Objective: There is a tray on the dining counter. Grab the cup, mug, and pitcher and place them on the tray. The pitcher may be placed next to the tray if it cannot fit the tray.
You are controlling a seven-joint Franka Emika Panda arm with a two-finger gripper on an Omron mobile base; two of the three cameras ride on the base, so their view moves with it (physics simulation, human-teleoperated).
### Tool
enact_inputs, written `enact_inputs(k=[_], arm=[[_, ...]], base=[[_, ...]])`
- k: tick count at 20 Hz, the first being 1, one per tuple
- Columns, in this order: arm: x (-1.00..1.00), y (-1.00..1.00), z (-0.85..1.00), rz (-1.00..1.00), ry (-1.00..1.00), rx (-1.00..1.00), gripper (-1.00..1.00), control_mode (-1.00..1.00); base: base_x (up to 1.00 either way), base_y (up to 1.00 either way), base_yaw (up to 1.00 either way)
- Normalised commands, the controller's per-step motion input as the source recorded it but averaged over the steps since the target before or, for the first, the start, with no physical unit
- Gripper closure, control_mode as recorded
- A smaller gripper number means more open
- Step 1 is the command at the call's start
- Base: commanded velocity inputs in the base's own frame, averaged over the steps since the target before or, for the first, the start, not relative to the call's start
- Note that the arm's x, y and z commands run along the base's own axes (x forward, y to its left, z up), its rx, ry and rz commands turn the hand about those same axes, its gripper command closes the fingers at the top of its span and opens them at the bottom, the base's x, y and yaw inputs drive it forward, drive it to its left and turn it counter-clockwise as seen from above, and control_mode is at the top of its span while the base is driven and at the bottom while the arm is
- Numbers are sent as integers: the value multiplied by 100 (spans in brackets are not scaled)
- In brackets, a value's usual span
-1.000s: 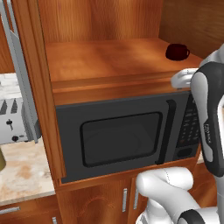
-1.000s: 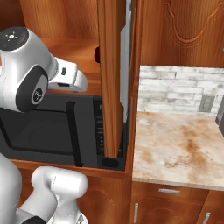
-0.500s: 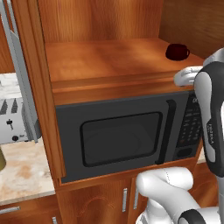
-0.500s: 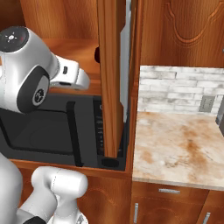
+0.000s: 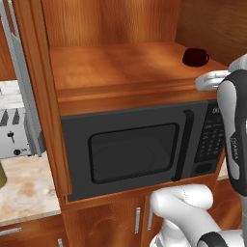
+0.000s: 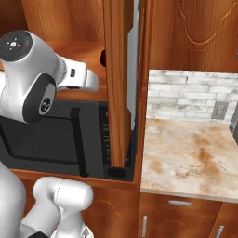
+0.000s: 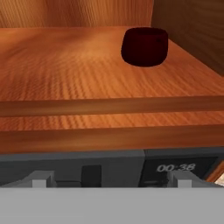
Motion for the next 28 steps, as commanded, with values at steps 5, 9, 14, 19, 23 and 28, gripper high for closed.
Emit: enact_inputs(k=[5,9,14,19,23,28], arm=[[9,-10,11,-1,-7,0,-100,-100],[17,-4,19,-2,-5,0,-100,-100],[24,-2,14,0,-1,0,-100,-100],[29,-1,8,0,0,0,-100,-100],[24,-7,7,0,0,0,-100,-100],[32,-11,7,0,0,0,-100,-100]], base=[[0,0,0],[0,0,0],[0,0,0],[0,0,0],[0,0,0],[0,0,0]])
